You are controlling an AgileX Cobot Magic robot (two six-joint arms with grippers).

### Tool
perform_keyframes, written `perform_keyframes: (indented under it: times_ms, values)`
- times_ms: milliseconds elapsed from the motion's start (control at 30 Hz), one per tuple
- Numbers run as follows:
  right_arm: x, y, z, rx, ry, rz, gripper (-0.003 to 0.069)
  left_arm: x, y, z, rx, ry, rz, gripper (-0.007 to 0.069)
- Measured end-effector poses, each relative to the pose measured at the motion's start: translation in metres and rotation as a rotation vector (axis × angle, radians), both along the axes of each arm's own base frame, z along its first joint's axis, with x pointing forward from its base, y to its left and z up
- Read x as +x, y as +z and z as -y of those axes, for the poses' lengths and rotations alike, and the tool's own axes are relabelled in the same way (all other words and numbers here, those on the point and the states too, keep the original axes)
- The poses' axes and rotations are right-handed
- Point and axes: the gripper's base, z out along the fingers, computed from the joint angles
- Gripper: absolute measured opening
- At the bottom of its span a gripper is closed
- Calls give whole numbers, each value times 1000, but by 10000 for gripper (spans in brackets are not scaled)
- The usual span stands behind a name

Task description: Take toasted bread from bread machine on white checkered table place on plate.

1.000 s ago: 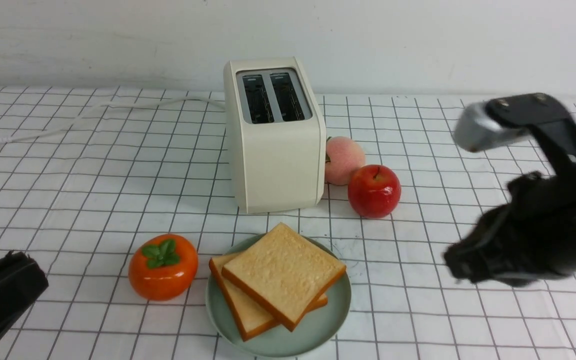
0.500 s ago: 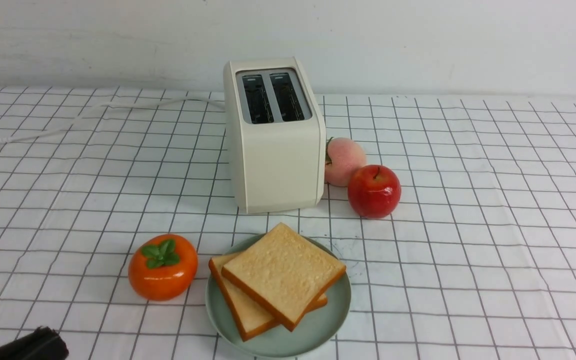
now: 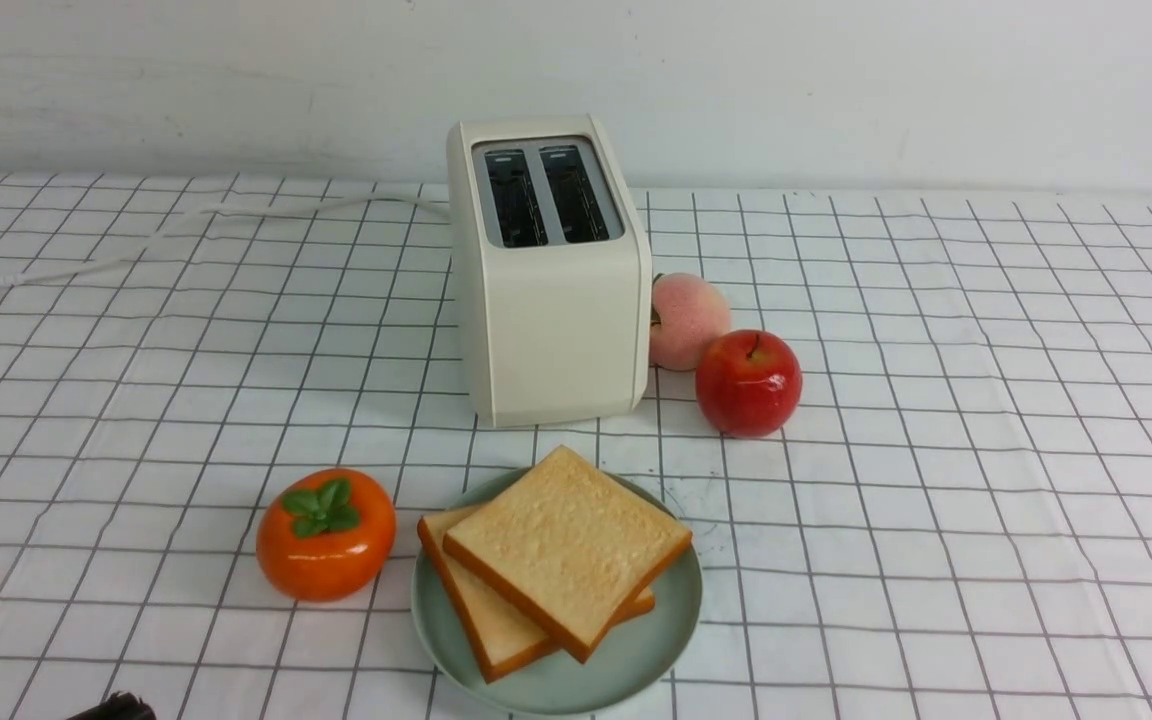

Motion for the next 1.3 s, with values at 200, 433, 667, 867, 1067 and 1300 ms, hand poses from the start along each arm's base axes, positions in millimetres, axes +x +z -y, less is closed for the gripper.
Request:
perform_keyframes:
  times_ms: [200,433,667,867,1067,1300]
  values:
    - [-5,-13,22,54,-201,393,-19,0,0,0,0,0,0,-13]
    - [-8,-100,34,-9,-359,739,-20,0,0,0,0,0,0,-13]
    - [-7,-146,35,-24,-390,641,-20,0,0,0,-1,0,-1,-13]
    - [-8,-147,36,-36,-386,628,-20,0,0,0,-1,0,-1,-13]
    - [-8,-147,36,-36,-386,628,-17,0,0,0,-1,0,-1,-13]
    - [-8,-147,36,-36,-386,628,-13,0,0,0,-1,0,-1,-9]
